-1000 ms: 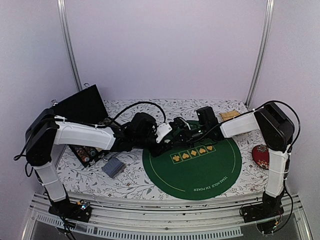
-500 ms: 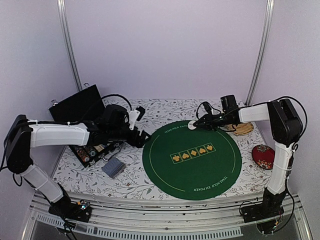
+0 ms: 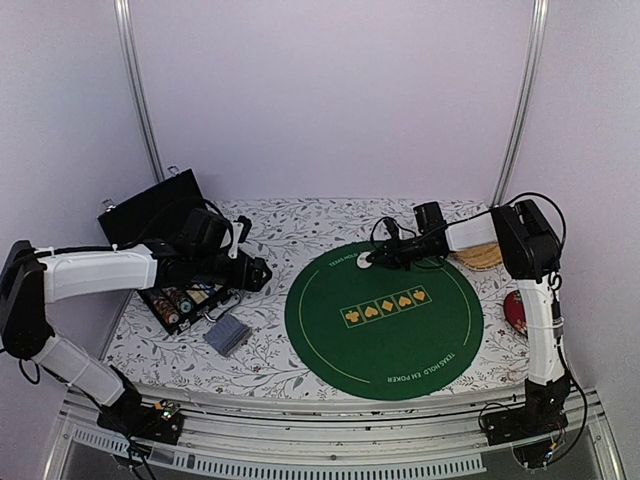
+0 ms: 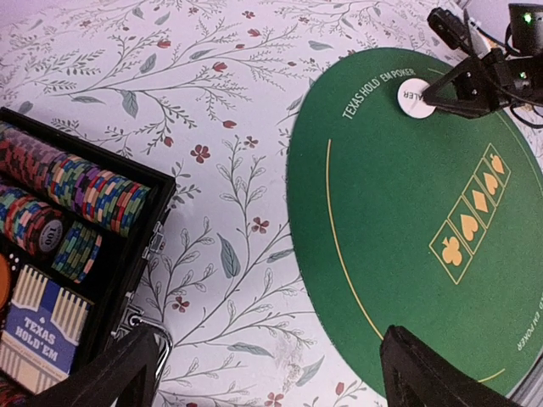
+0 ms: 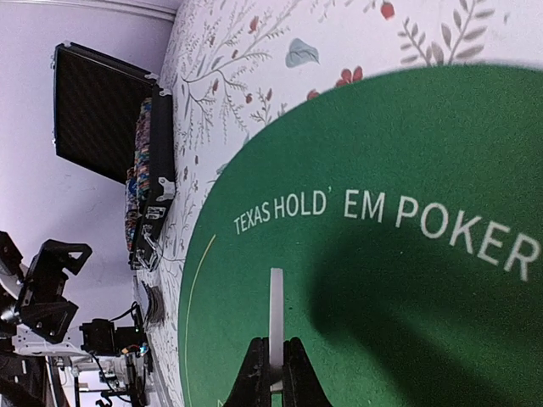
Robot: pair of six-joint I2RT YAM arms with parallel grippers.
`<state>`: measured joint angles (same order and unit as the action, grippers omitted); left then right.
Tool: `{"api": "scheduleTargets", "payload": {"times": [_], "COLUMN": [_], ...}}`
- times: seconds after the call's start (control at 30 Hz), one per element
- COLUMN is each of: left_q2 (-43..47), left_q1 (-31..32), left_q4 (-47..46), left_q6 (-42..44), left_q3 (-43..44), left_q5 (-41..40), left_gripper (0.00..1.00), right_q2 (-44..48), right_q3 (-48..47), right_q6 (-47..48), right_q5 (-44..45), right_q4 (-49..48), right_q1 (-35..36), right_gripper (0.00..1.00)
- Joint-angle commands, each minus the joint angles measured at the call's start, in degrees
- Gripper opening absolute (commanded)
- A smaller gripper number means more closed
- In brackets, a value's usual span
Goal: Distribute texas hold em gaming equipment
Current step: Place the dealer button on the poker table mat.
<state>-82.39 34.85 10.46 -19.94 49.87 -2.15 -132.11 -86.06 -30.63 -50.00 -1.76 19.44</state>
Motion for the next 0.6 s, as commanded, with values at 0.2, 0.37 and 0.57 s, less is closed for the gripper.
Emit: {"api": "scheduleTargets", "payload": {"times": [0.2, 0.37, 0.57], "left_q2": [0.77, 0.79, 0.95], "left_q1": [-1.06, -1.35, -1.63], "left_q4": [1.96, 2.31, 2.93], "left_q6": [-0.63, -0.24, -0.09], "left_q3": [-0.56, -0.34, -0.23], "left_q5": [-1.26, -1.7, -1.76], "left_gripper": [0.94, 0.94, 0.94], "right_q2": [-5.26, -5.59, -4.59], "right_q3": [-2.71, -3.5, -3.98], "right_q6": [-1.16, 0.38, 3.39], "right_q5": [3.17, 5.02, 8.05], "right_q4": [0.72, 3.15, 7.01], "right_q1": [1.92, 1.93, 1.92], "right_gripper": [0.02, 0.06, 0.11]}}
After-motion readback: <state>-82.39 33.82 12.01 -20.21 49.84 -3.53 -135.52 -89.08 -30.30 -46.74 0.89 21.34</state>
